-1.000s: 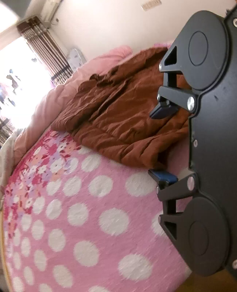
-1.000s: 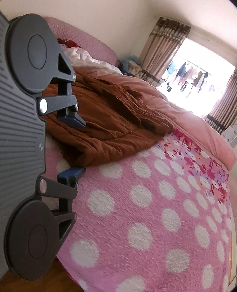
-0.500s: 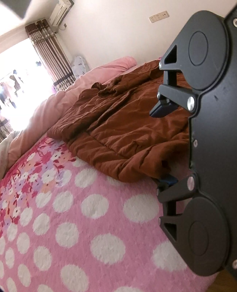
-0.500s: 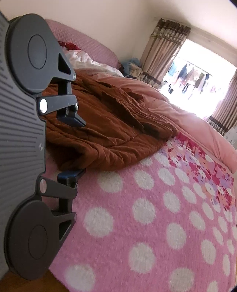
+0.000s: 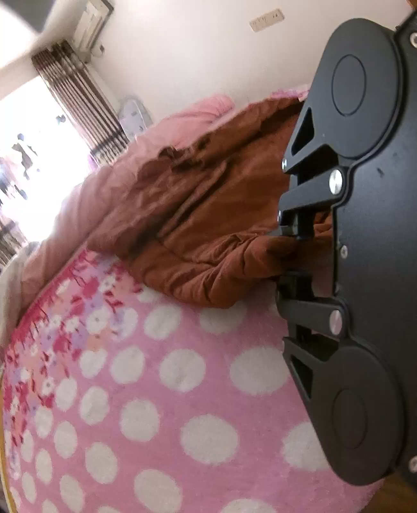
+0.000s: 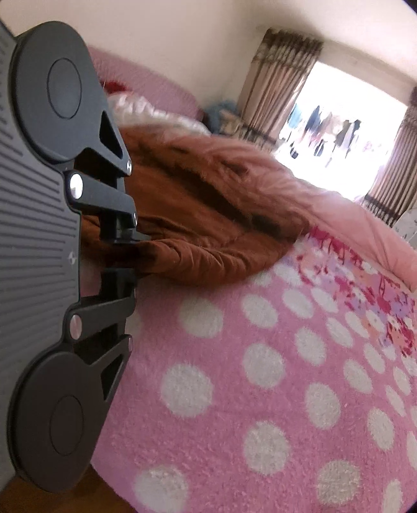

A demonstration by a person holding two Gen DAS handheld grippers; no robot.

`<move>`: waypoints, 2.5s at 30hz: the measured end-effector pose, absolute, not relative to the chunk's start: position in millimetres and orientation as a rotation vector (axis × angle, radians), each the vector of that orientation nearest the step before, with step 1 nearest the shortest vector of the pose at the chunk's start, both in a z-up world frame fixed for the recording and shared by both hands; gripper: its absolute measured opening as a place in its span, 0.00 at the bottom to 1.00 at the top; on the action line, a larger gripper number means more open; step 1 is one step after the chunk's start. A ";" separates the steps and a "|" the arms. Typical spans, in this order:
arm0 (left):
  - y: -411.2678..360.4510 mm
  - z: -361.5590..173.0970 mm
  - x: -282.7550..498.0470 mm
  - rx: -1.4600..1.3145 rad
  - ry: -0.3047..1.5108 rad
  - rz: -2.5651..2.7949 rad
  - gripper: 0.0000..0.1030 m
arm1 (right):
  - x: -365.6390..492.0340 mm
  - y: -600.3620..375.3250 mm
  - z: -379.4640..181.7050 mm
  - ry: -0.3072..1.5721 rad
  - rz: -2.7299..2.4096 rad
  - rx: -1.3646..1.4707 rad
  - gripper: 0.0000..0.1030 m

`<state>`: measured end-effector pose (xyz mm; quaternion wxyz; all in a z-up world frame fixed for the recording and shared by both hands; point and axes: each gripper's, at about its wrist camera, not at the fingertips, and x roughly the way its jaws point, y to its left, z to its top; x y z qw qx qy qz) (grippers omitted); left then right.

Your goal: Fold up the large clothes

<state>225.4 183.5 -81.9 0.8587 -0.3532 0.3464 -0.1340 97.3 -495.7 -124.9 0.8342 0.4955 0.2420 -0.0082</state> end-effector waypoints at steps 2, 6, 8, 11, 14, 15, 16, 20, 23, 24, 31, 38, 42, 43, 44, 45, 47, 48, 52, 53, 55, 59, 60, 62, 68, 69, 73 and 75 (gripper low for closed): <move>183.4 -72.0 227.4 -0.742 0.702 -0.302 0.12 | 96.9 -497.4 -117.6 0.486 0.011 1.064 0.11; 176.0 -45.9 241.4 -0.710 0.641 -0.340 0.12 | 106.6 -501.3 -96.7 0.434 0.076 1.081 0.10; 172.1 -31.8 256.3 -0.699 0.619 -0.354 0.12 | 117.5 -504.2 -85.4 0.417 0.100 1.081 0.10; 169.4 -9.4 291.0 -0.681 0.594 -0.364 0.12 | 143.6 -511.1 -62.9 0.393 0.116 1.059 0.09; 166.3 15.7 336.4 -0.642 0.559 -0.377 0.12 | 184.9 -521.6 -36.4 0.383 0.119 1.026 0.09; 163.6 24.3 355.8 -0.619 0.549 -0.375 0.12 | 201.6 -524.8 -27.2 0.376 0.115 1.007 0.09; 161.5 30.8 371.4 -0.601 0.544 -0.374 0.12 | 220.7 -529.4 -17.6 0.371 0.108 0.989 0.09; 148.2 43.8 453.2 -0.530 0.541 -0.350 0.12 | 293.9 -548.7 2.0 0.358 0.099 0.989 0.09; 136.8 29.8 515.3 -0.486 0.576 -0.304 0.12 | 360.9 -558.6 1.6 0.378 0.067 0.967 0.09; 133.7 21.3 533.0 -0.486 0.599 -0.286 0.12 | 379.3 -558.6 -1.4 0.390 0.046 0.952 0.09; 141.4 -48.3 611.1 -0.584 0.799 -0.264 0.26 | 475.8 -573.4 -69.2 0.568 -0.095 0.967 0.18; 168.4 6.2 551.9 -0.521 0.646 -0.226 0.55 | 426.4 -584.4 -54.6 0.435 -0.089 1.016 0.66; 155.2 15.0 498.4 -0.484 0.607 -0.309 0.56 | 379.7 -553.4 -21.1 0.372 -0.055 0.816 0.68; 148.1 12.0 488.4 -0.468 0.602 -0.326 0.56 | 370.5 -541.5 -15.5 0.369 -0.036 0.753 0.68; 139.7 8.6 480.6 -0.447 0.599 -0.335 0.56 | 360.9 -523.3 -9.6 0.369 -0.013 0.671 0.67; 130.3 4.5 473.7 -0.420 0.597 -0.340 0.56 | 355.0 -508.2 -6.4 0.372 0.004 0.601 0.65; 109.1 -4.6 470.1 -0.362 0.605 -0.351 0.56 | 348.7 -478.5 -5.4 0.391 0.018 0.471 0.57; 100.6 -11.7 470.2 -0.343 0.618 -0.348 0.56 | 349.4 -467.9 -7.9 0.403 0.022 0.433 0.55; 87.8 -40.1 485.9 -0.284 0.677 -0.299 0.56 | 366.5 -450.9 -30.0 0.477 -0.019 0.352 0.44; 87.6 -47.0 490.5 -0.276 0.686 -0.293 0.56 | 370.8 -452.3 -38.8 0.500 -0.056 0.340 0.43; 87.9 -54.8 494.8 -0.254 0.690 -0.294 0.56 | 379.3 -461.3 -57.1 0.532 -0.101 0.351 0.32; 88.0 -39.3 496.7 -0.207 0.666 -0.304 0.57 | 376.2 -474.9 -64.3 0.527 -0.062 0.427 0.32; 91.6 -31.8 496.7 -0.207 0.642 -0.296 0.57 | 374.5 -476.8 -58.9 0.520 -0.047 0.433 0.39; 100.8 -20.1 504.4 -0.206 0.591 -0.254 0.58 | 370.1 -484.3 -43.6 0.463 -0.035 0.457 0.60; 115.6 -21.8 559.8 -0.231 0.582 -0.114 0.58 | 412.9 -510.4 -26.0 0.408 -0.164 0.384 0.72; 112.9 -23.8 565.3 -0.227 0.592 -0.111 0.58 | 424.7 -515.6 -29.1 0.433 -0.171 0.389 0.72; 99.5 -31.8 580.1 -0.218 0.618 -0.116 0.57 | 459.5 -521.0 -43.7 0.524 -0.169 0.433 0.65; 95.4 -30.5 578.5 -0.226 0.610 -0.119 0.47 | 462.5 -516.5 -46.5 0.526 -0.166 0.439 0.43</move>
